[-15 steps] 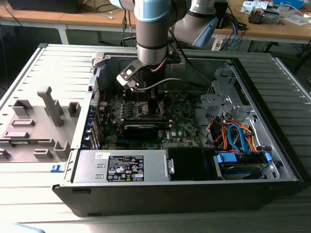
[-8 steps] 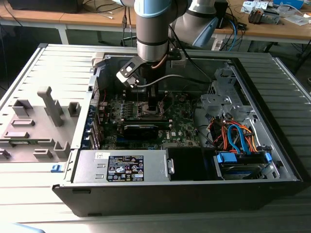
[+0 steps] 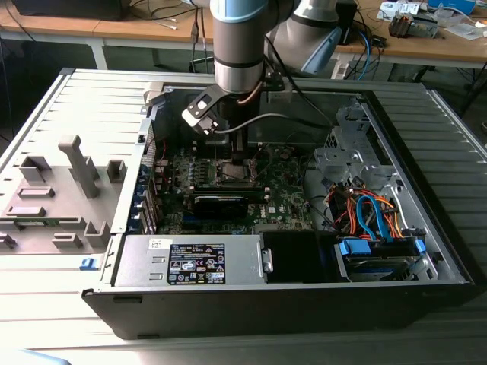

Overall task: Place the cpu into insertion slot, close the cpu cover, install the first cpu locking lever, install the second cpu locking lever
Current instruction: 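Place the cpu into insertion slot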

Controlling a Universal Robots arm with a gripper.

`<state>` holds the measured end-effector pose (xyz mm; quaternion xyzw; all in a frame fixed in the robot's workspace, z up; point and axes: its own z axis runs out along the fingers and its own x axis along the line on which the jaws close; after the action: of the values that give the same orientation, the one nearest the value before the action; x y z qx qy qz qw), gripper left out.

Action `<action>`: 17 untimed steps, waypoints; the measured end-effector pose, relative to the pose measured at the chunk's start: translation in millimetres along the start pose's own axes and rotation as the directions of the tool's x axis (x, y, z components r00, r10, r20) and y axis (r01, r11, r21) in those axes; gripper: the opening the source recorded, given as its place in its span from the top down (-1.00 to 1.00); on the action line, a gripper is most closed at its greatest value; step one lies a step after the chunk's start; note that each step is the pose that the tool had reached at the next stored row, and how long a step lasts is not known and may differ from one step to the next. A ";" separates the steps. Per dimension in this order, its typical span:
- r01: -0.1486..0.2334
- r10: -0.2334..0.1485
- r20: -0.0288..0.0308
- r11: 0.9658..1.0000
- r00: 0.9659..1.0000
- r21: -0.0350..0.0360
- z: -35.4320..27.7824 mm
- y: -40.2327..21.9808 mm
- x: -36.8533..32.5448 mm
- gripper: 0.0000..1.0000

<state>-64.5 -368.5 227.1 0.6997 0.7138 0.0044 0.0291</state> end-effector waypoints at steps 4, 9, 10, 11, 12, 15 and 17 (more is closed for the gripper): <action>0.000 0.000 0.000 1.000 1.000 0.000 -3.9 0.2 -0.2 0.79; 0.000 0.000 0.000 1.000 1.000 0.000 -5.9 0.3 -0.2 0.79; 0.000 0.000 0.000 1.000 1.000 0.000 -6.0 0.3 -0.2 0.79; 0.000 0.000 0.000 1.000 1.000 0.000 -6.2 0.3 -0.2 0.79; 0.000 0.000 0.000 1.000 1.000 0.000 -6.2 0.3 -0.2 0.79; 0.000 0.000 0.000 1.000 1.000 0.000 -7.2 0.3 -0.3 0.79; 0.000 0.000 0.000 1.000 1.000 0.000 -7.9 0.3 -0.3 0.79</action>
<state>-64.5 -368.5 235.0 0.6997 0.7138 0.0043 0.0291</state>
